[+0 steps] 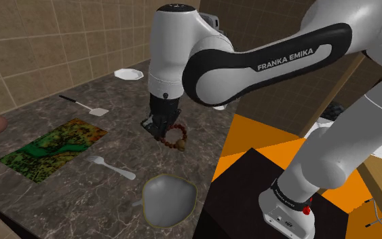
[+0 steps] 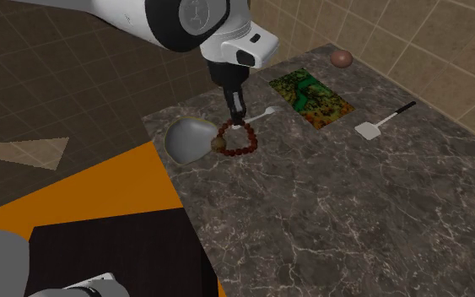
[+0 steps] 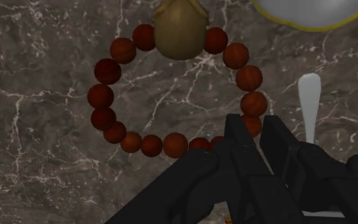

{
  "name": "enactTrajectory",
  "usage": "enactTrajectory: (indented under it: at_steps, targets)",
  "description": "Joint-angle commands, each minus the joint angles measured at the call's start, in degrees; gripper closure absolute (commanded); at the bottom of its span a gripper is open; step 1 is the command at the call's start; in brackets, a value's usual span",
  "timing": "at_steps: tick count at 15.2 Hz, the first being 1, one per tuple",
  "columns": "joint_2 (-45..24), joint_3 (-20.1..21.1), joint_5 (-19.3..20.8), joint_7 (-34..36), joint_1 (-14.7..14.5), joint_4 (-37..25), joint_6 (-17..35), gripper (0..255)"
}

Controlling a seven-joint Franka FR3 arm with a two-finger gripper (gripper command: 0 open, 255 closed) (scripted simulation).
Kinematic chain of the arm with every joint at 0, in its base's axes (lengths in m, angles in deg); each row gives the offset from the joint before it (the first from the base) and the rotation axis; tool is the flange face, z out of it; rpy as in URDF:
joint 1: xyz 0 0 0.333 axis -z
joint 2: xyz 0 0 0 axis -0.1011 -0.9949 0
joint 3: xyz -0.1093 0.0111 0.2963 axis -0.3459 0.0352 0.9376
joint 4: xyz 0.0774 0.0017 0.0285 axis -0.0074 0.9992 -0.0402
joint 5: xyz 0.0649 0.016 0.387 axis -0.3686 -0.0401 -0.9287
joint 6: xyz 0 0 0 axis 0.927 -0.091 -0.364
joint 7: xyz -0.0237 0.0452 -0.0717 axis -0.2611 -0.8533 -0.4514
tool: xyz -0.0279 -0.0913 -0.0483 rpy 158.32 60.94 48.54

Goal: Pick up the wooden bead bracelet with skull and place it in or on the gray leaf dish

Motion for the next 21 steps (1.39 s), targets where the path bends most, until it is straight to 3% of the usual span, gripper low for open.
enactTrajectory:
  at_steps: [1, 11, 21]
  targets:
    - [0.51, 1.68, -0.48, 2.77, -1.29, 0.2, -0.36, 255]
    - [-0.8, 10.67, -0.37, 17.25, -6.71, -3.8, -3.9, 255]
    - [-4.68, 11.97, 2.87, 20.24, -6.46, 1.11, 3.63, 255]
